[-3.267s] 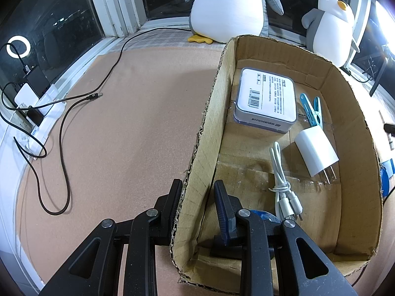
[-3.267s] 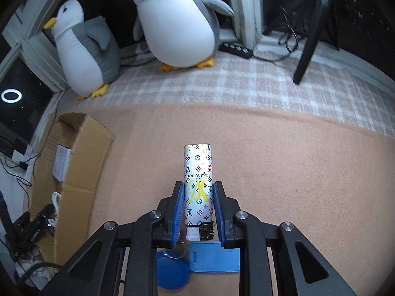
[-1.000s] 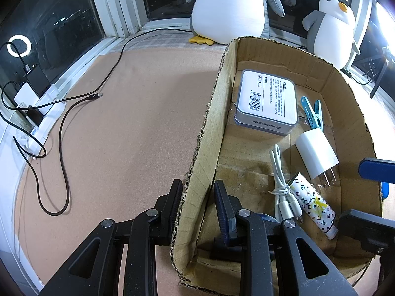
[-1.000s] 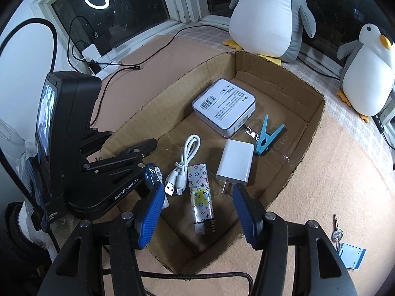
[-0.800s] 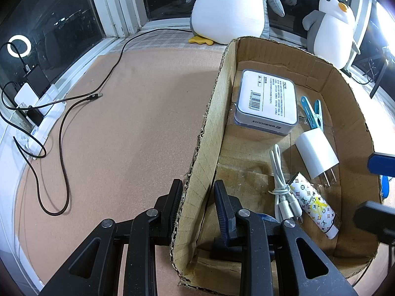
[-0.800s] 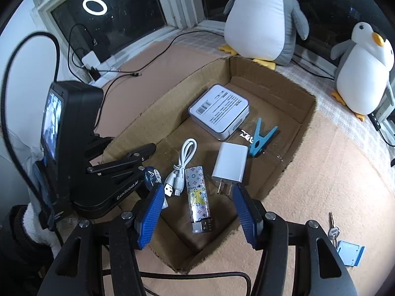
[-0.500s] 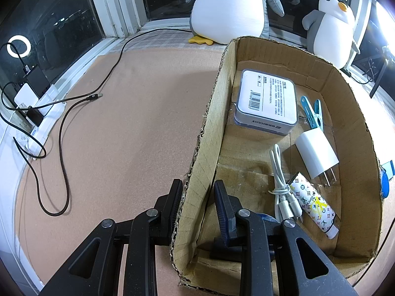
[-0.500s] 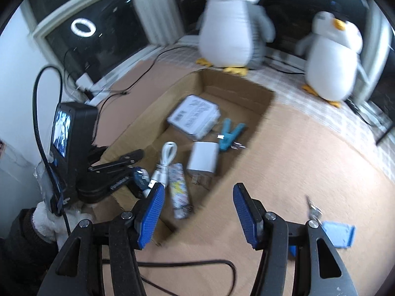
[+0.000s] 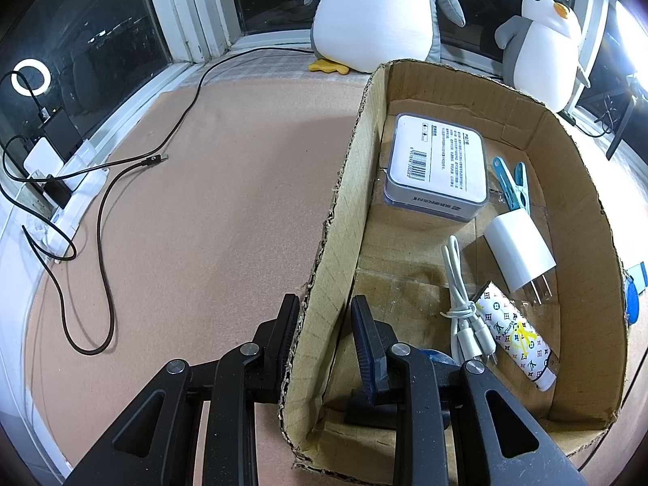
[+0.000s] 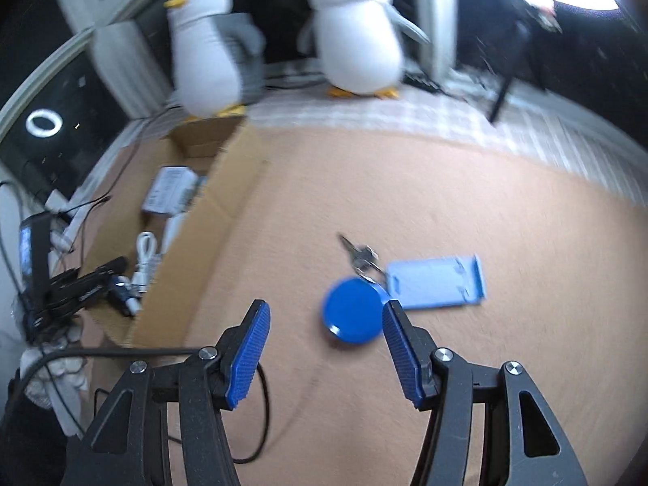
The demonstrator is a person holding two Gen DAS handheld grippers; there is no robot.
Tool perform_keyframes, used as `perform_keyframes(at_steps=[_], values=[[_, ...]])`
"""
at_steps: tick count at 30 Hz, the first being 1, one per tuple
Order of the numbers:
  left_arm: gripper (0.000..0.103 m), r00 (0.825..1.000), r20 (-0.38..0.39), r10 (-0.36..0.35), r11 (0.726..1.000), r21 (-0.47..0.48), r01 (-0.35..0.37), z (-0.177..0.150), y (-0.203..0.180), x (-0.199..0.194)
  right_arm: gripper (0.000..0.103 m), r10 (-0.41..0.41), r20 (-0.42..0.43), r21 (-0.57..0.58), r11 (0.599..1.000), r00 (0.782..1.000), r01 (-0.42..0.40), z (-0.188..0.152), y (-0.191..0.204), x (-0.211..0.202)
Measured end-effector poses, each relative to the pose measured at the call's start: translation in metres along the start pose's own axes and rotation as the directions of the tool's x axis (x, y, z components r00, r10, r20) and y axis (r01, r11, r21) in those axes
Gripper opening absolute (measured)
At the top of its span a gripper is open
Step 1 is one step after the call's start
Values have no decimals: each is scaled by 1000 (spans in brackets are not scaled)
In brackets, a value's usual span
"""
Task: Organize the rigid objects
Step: 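Move the right tool to the blue round tag and close on it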
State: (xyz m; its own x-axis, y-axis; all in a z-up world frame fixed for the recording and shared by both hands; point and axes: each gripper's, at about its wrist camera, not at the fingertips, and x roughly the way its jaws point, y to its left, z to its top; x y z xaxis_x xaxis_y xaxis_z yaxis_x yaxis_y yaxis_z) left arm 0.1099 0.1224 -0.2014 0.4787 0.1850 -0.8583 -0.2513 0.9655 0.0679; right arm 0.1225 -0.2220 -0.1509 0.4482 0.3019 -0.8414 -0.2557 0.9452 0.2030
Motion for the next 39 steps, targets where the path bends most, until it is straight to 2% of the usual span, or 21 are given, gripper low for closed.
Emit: perform_keyframes(at_steps=[4,21,27,35,39], values=[[28,1000,0,-1,1000,-3,1,0,-1,0,54,-44,-17,31,999,999,44,-5,-10,12],[28,1000,2,-13,1000,-12,13,-1,2,-1,54,-72,-78,85,993,994,78,-6,-3,56],[28,1000,2,-15,1000,-13,15,-1,3,-1,54,-105,-72,42,993,992,109,-1,2,60],[28,1000,3,-16,1000,-14,16,-1,3,0,54,-168,-73,-82,983,983,162,1,13,65],[28,1000,4,-18,1000,-15,18,-2,3,0,46,-166,-71,-89,983,984,160,0,11,62]])
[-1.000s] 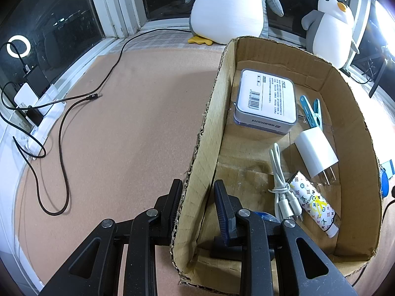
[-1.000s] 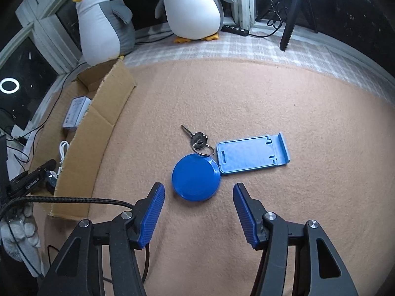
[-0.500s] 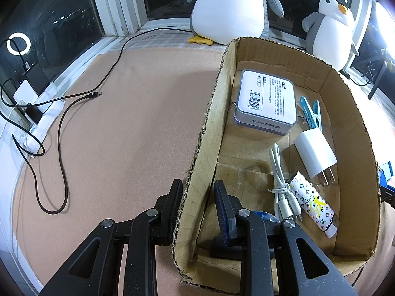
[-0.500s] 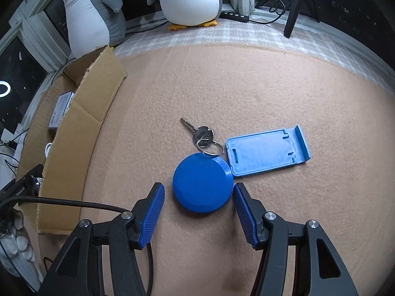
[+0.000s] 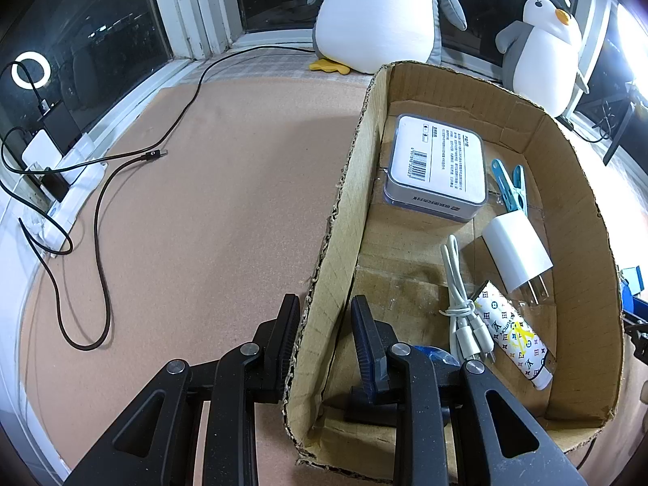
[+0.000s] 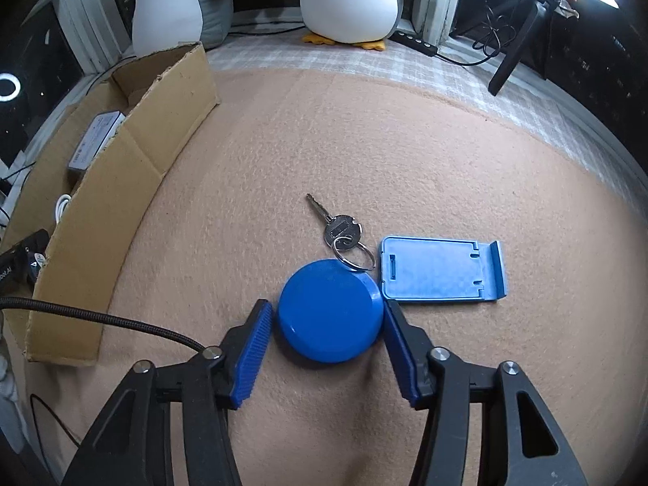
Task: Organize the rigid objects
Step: 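Move the right tool to the blue round tag and close on it, then carry the blue round tag into the box and open the right tool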
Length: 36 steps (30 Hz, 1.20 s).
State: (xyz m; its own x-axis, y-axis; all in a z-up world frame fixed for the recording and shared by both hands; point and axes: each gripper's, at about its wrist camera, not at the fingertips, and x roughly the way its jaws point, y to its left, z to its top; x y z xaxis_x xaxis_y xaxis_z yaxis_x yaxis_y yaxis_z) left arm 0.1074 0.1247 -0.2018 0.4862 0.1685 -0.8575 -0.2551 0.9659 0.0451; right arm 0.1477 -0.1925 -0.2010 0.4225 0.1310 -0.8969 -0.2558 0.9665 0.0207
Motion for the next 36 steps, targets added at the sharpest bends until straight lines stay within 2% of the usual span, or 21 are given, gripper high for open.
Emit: perform_keyframes(at_steps=[6,11,22,36], values=[[28,1000,3,0,1000,-2,0,0,0,0,46,16,-3,-13,1000,1000,-16,-5,0,-3],[28,1000,3,0,1000,-2,0,0,0,0,46,59,-4,19,998,998,-59,-16,-7,-10],[28,1000,5,0,1000,-3,0,-1,0,0,46,84,57,52,995,995,-87,-14,-20,-33],[28,1000,7,0,1000,-4,0,-1,0,0,46,146,130,-88,987,981,-135,22,32,-60]])
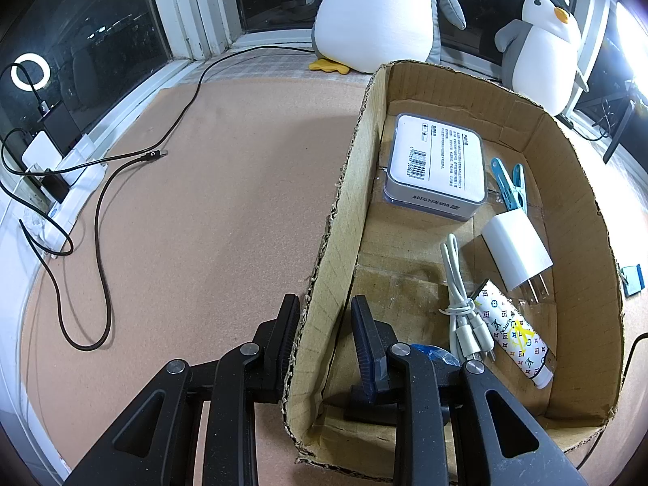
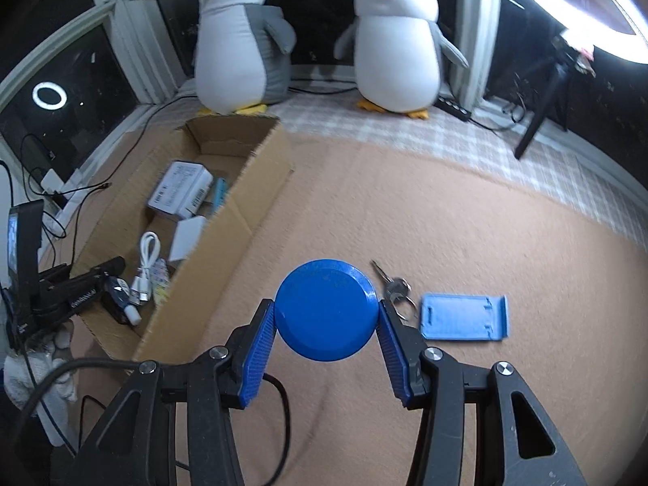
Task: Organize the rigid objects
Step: 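Carry the blue round tag into the box and open the right tool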
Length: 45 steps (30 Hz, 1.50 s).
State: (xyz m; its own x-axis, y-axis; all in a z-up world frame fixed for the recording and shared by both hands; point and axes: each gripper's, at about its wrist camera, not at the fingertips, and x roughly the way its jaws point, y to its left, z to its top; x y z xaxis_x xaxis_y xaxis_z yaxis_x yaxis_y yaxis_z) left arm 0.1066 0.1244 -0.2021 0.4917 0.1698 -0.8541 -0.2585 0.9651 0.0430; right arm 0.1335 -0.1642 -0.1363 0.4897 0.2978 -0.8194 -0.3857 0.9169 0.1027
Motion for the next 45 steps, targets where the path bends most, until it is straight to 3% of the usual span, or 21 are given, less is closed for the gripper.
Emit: perform_keyframes(at_steps=[17,26,45], values=[[28,1000,1,-1,1000,-2,1,0,0,0,46,102,4,-173,980,995,-100,57,73,15],[28,1000,2,-2,1000,-2,2,0,0,0,46,87,-19,-225,970,996,-89,84,95,44],[28,1000,3,-2,1000,-3,2,0,0,0,46,68,-88,-169,982,994,-82,116,93,98]])
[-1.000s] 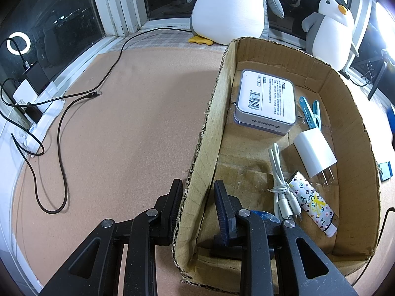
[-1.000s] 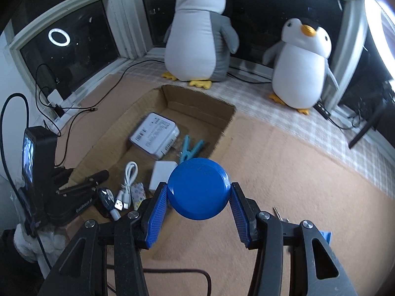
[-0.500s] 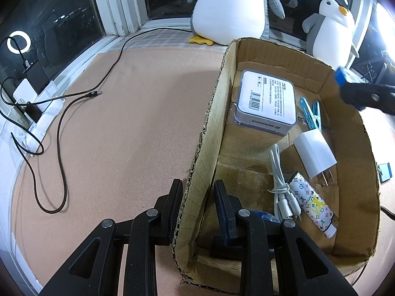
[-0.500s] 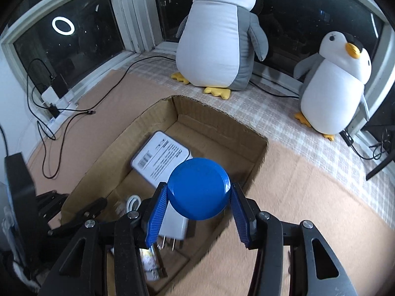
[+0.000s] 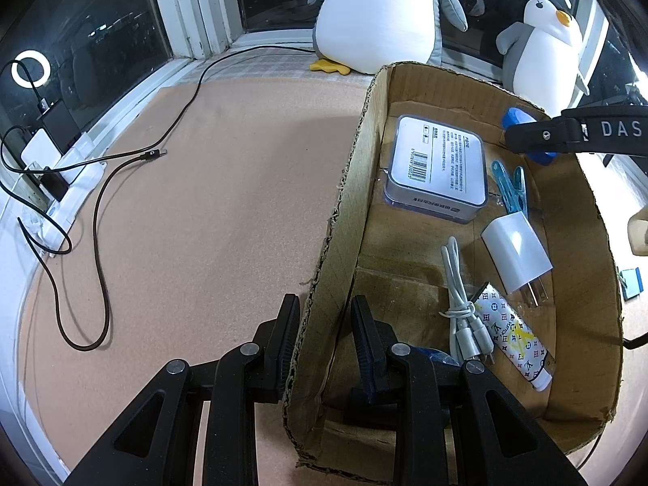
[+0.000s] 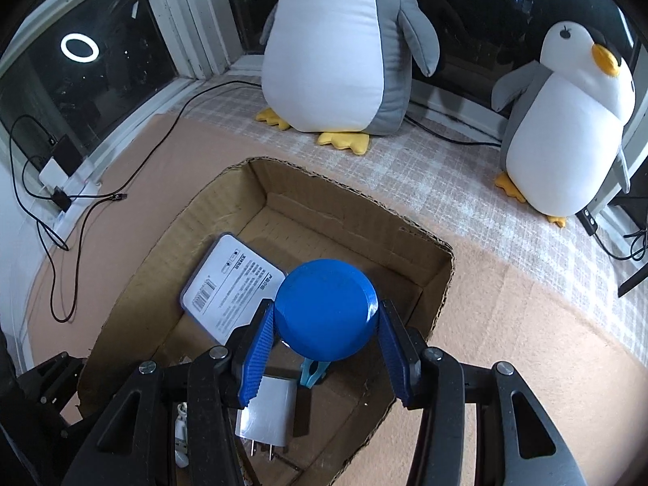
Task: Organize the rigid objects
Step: 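Carry the blue round tag into the box and open the right tool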
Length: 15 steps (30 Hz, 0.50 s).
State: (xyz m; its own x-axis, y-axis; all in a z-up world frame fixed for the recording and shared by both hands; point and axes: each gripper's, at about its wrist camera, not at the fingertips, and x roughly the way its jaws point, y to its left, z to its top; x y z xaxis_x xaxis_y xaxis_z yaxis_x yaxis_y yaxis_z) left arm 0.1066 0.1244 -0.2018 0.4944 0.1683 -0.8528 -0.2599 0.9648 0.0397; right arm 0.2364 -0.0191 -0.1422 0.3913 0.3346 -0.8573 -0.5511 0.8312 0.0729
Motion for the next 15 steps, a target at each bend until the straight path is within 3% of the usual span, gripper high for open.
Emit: perform_keyframes(at_steps=[7,12,15], values=[[28,1000,0,1,1000,1,-1,0,0,0,47,10,-10,10,1000,1000,-10,2,-3,5],[28,1000,0,1,1000,1,-1,0,0,1,69,20,11,0,1000,1000,-20,3,2,1],[28,1000,0,1,1000,1,-1,0,0,1,70,23,28,-4,1000,999,-22,4,4,-4]])
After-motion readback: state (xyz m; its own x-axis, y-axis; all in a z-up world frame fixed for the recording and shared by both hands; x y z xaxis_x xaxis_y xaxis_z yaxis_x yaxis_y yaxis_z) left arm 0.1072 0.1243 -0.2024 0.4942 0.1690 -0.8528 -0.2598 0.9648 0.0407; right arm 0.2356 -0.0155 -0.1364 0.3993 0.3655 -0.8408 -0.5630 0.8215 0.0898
